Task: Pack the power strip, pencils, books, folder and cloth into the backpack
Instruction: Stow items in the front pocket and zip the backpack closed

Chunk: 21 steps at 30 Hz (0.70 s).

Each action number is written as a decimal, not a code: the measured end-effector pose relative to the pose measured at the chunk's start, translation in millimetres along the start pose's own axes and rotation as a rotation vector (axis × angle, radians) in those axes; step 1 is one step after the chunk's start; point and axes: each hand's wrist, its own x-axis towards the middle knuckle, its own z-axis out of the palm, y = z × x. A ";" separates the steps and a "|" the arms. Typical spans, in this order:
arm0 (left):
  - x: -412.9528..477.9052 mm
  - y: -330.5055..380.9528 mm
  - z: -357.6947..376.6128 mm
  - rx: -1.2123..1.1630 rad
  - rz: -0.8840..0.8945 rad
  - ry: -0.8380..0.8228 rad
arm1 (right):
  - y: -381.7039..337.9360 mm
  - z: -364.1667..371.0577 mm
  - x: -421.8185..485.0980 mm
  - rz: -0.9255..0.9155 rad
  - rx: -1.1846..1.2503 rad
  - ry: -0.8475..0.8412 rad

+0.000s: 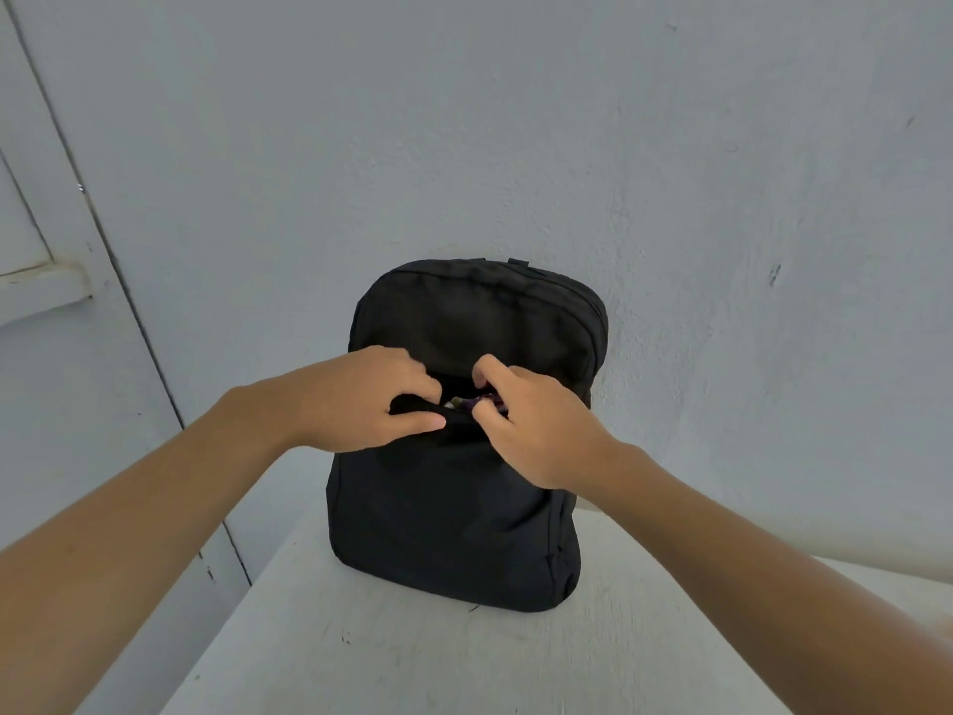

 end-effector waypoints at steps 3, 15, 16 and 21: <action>-5.4 1.6 -0.3 0.050 -0.007 0.053 | -0.4 -3.2 0.8 -0.004 -0.119 -0.014; 2.7 -10.2 13.6 -0.152 -0.006 0.073 | 20.4 -7.9 -2.2 0.025 -0.144 -0.215; 2.0 -11.6 16.4 -0.163 0.001 0.070 | 23.9 -7.6 -2.2 0.049 -0.069 -0.182; 0.8 -10.3 26.5 -0.016 0.008 0.032 | 30.2 -3.3 1.1 0.095 0.027 -0.303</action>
